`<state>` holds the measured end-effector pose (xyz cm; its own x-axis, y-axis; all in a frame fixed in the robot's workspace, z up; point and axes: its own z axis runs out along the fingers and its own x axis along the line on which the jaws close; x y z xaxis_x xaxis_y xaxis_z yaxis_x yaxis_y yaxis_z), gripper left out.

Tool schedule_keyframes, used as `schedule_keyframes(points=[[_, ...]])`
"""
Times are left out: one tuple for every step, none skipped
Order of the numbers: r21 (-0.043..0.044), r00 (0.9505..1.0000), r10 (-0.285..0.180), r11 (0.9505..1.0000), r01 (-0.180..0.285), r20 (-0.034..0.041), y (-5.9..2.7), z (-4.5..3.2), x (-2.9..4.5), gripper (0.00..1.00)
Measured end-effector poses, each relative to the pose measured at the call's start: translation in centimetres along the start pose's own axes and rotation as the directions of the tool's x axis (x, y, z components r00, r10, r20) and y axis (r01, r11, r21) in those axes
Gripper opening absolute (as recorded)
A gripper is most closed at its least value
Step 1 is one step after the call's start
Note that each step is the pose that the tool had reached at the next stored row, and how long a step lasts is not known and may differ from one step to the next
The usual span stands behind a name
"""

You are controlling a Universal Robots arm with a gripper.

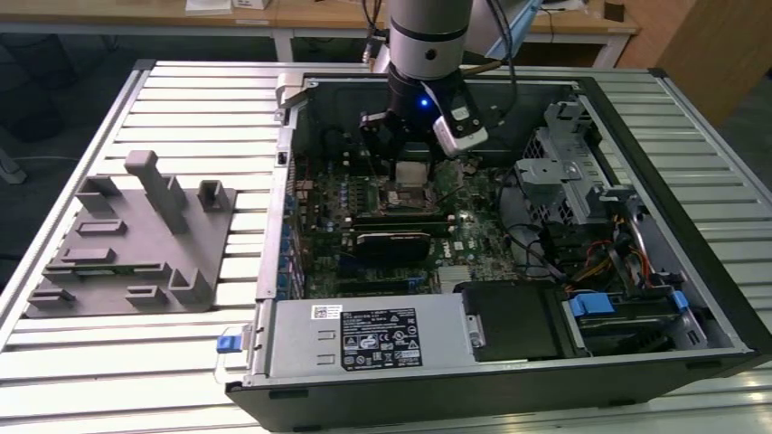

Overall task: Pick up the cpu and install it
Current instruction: 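Place the cpu into insertion slot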

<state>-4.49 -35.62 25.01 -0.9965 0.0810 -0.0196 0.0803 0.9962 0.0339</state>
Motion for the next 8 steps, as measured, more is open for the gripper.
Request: schedule_keyframes(points=[[0.0002, 0.9999, 0.014, 0.9999, -0.014, 0.0005, 0.0, 0.0, 0.0, 0.55], [0.0005, 0.9996, 0.029, 0.9996, -0.029, 0.001, 0.0, 0.0, 0.0, 0.55], [0.0008, 0.999, 0.045, 0.999, -0.045, 0.0015, 0.0, 0.0, 0.0, 0.55], [0.001, 0.9982, 0.06, 0.9982, -0.06, 0.0021, 0.0, 0.0, 0.0, 0.55], [0.0013, 0.9972, 0.075, 0.9972, -0.075, 0.0026, 0.0, 0.0, 0.0, 0.55], [0.0016, 0.9959, 0.09, 0.9959, -0.09, 0.0031, 0.0, 0.0, 0.0, 0.55], [0.0019, 0.9944, 0.106, 0.9944, -0.106, 0.0037, 0.0, 0.0, 0.0, 0.55], [0.0022, 0.9924, 0.123, 0.9924, -0.123, 0.0043, 0.0, 0.0, 0.0, 0.55]])
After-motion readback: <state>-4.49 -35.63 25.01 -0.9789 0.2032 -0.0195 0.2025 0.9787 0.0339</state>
